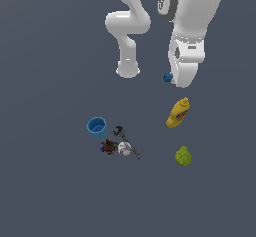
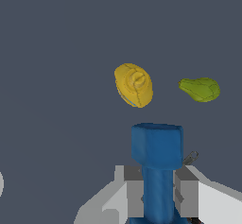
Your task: Pick up a designated object from a clutter of objects.
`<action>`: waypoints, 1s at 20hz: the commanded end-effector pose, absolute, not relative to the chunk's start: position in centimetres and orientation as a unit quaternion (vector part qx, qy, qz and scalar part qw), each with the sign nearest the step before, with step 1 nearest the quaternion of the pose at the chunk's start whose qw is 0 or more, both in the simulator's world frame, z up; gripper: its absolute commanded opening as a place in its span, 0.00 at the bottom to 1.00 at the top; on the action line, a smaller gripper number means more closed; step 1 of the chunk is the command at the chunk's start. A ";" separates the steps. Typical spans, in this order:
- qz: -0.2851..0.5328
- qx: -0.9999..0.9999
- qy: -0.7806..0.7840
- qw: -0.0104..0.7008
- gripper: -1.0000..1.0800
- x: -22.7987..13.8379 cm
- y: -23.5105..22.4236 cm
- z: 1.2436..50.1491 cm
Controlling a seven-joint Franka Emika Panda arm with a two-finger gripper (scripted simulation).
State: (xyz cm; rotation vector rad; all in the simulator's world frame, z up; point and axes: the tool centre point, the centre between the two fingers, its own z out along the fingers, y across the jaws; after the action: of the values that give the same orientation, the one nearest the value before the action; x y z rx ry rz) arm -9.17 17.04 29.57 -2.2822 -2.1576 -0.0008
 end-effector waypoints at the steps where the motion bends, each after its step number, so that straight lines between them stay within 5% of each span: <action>1: 0.000 -0.727 -0.687 0.001 0.00 -9.6 17.6 32.0; 20: 0.000 -0.728 -0.686 0.000 0.00 -10.9 20.2 43.0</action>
State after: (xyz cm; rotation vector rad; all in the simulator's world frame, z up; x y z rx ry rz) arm -10.90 20.12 42.66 -2.2868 -2.1548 -0.0008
